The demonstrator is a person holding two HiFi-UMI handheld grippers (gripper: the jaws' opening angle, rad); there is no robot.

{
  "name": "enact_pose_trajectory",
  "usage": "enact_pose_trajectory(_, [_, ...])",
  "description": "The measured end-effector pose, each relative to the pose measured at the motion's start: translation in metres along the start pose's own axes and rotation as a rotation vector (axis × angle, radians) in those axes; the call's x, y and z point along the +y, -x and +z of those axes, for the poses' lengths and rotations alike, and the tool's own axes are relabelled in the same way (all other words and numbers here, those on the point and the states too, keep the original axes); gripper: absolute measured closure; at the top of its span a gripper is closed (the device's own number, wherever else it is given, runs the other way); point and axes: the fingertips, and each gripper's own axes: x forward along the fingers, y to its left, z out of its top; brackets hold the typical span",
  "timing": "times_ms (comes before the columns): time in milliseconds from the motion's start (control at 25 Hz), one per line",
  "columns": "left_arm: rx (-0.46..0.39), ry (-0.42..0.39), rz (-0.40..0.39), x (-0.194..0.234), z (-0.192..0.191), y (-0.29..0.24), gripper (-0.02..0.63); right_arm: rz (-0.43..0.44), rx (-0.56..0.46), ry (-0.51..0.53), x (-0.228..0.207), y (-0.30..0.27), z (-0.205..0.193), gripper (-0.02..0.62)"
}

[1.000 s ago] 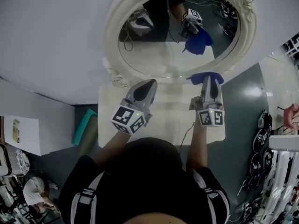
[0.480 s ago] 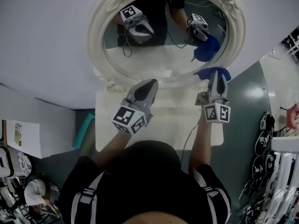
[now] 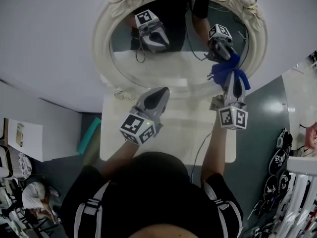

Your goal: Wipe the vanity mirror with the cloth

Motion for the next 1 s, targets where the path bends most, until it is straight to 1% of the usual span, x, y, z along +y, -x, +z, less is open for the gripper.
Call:
enact_pose_trajectory(120, [0.011,0.008,0.005,0.002,-0.003,-0.003,0.600,0.004,0.037,-0.001,0.004,-0.007,-0.005,0.558])
enact_pose_trajectory(200, [0.017,-0.007,0.009,0.003,-0.005,-0.004,0.600,0.011,0.048,-0.021,0.007,-0.014,-0.007,0.558])
enact_pose_trajectory(280, [0.020,-0.023,0.004,-0.001,-0.007,-0.004,0.600,0.004,0.036,-0.035,0.008,-0.015,-0.006,0.558])
enact_pose_trajectory(400, [0.023,-0.014,-0.015,-0.004,-0.009,-0.003,0.600,0.003,0.018,-0.053,0.008,-0.015,-0.004,0.558])
enact_pose_trajectory(640, [0.019,-0.002,-0.020,0.000,-0.009,-0.003,0.600,0.028,0.003,-0.077,0.009,-0.017,-0.002,0.558])
enact_pose_trajectory(840, [0.004,0.019,-0.020,0.003,-0.005,-0.001,0.600,0.062,-0.009,-0.055,0.017,-0.022,0.006,0.558])
enact_pose_trajectory(1000, [-0.006,0.025,-0.017,0.005,-0.004,0.001,0.600,0.085,-0.009,-0.061,0.020,-0.025,0.009,0.558])
